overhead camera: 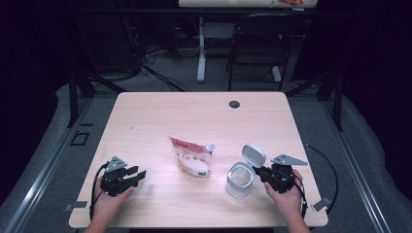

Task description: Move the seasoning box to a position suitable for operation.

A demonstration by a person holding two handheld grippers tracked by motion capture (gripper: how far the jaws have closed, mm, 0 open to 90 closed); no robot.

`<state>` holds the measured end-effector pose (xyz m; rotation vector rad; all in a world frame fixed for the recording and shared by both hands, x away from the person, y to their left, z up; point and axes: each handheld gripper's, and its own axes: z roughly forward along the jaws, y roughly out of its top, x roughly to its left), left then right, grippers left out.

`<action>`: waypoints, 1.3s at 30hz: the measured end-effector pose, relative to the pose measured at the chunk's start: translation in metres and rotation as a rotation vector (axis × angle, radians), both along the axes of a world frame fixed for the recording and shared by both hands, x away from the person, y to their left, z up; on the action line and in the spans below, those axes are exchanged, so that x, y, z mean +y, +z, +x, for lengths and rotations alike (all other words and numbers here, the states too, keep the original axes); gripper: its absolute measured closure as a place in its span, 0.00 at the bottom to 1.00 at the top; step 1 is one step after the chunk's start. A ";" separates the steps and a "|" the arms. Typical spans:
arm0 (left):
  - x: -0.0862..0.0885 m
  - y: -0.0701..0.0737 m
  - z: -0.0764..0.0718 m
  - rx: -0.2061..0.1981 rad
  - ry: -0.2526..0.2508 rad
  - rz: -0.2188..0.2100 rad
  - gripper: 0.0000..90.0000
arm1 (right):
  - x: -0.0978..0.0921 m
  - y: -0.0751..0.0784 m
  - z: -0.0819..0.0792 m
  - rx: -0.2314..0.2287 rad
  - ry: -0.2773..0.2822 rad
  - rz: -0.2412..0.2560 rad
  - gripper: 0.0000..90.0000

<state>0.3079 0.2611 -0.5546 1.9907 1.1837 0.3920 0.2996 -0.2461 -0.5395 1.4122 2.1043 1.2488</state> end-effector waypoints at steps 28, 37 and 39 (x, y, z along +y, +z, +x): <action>-0.001 0.002 0.001 -0.007 -0.014 -0.018 0.65 | -0.011 0.004 -0.019 -0.008 -0.035 0.011 0.75; 0.000 0.015 0.001 -0.029 -0.043 -0.058 0.67 | -0.021 0.026 -0.035 -0.074 -0.063 -0.018 0.72; -0.001 0.020 0.001 -0.036 -0.060 -0.057 0.67 | -0.021 0.031 -0.037 -0.087 -0.052 -0.010 0.70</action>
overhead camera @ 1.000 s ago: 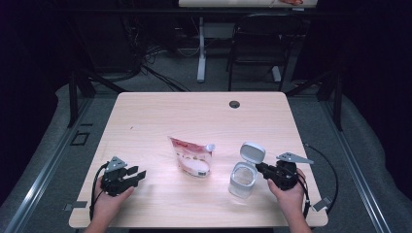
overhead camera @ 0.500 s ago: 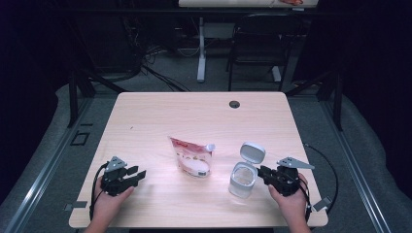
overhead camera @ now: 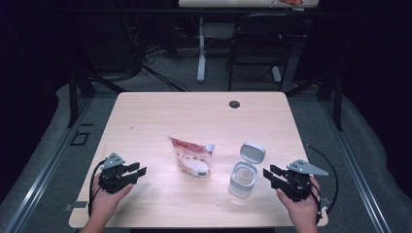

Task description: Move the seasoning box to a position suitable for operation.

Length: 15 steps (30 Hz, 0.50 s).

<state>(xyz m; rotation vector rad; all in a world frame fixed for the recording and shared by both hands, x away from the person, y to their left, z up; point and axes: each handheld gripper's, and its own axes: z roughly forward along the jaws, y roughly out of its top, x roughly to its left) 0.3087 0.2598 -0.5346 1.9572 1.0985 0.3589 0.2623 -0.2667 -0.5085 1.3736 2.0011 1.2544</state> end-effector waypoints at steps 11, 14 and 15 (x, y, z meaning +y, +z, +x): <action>-0.020 0.044 0.004 -0.086 -0.073 0.014 0.68 | 0.013 0.036 -0.009 -0.069 0.053 -0.048 0.62; -0.026 0.055 0.008 -0.093 -0.087 -0.014 0.71 | 0.017 0.048 -0.009 -0.080 0.076 -0.037 0.62; -0.029 0.057 0.010 -0.083 -0.096 -0.028 0.72 | 0.019 0.052 -0.009 -0.083 0.085 -0.033 0.63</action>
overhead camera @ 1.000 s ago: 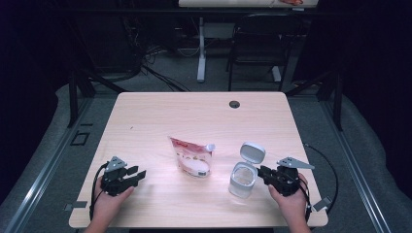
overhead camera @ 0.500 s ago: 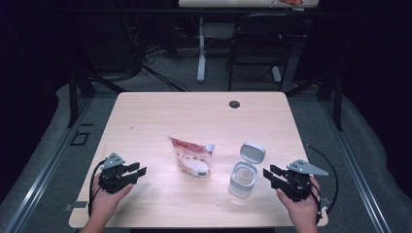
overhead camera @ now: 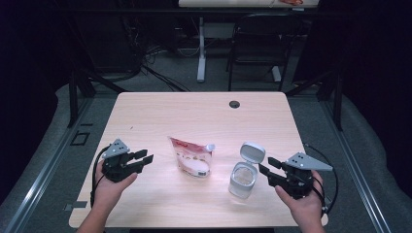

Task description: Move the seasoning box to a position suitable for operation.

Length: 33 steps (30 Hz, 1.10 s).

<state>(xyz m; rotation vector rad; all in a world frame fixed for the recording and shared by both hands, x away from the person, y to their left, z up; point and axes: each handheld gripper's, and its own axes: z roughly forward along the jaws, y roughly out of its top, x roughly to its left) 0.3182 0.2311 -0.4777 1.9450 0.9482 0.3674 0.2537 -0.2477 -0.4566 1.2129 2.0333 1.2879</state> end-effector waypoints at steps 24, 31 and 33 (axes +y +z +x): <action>-0.050 0.041 0.025 -0.023 -0.175 -0.003 0.69 | 0.054 0.037 0.028 -0.035 0.155 -0.039 0.66; -0.048 0.038 0.032 -0.036 -0.194 0.001 0.70 | 0.076 0.031 0.041 0.002 0.202 -0.028 0.67; -0.048 0.036 0.035 -0.037 -0.193 0.001 0.72 | 0.081 0.030 0.043 0.017 0.222 -0.020 0.69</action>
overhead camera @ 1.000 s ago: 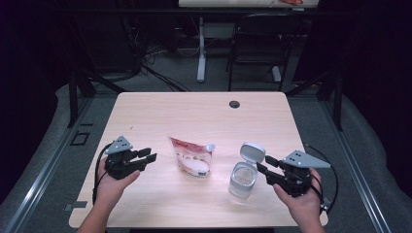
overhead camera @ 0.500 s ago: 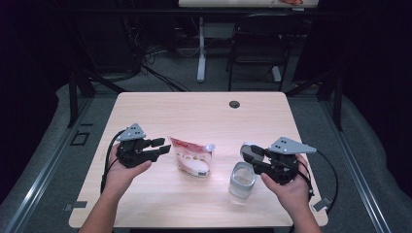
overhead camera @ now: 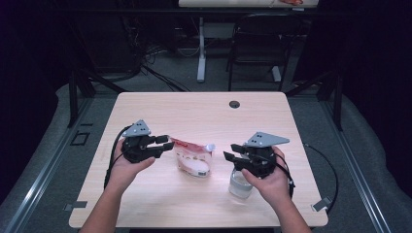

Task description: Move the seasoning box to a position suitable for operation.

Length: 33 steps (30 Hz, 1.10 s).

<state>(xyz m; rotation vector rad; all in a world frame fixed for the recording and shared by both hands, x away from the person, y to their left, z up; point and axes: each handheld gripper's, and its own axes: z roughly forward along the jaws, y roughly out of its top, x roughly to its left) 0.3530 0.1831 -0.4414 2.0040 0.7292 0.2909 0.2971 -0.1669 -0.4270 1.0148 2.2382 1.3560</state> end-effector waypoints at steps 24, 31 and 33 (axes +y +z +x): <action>-0.003 -0.007 0.002 -0.009 -0.024 -0.007 0.88 | 0.042 -0.019 0.023 0.037 0.067 0.006 0.72; -0.002 -0.007 0.001 -0.007 -0.022 -0.005 0.97 | 0.042 -0.019 0.023 0.034 0.069 0.006 0.73; -0.001 -0.007 0.000 -0.006 -0.024 -0.002 1.00 | 0.041 -0.019 0.023 0.033 0.067 0.005 0.73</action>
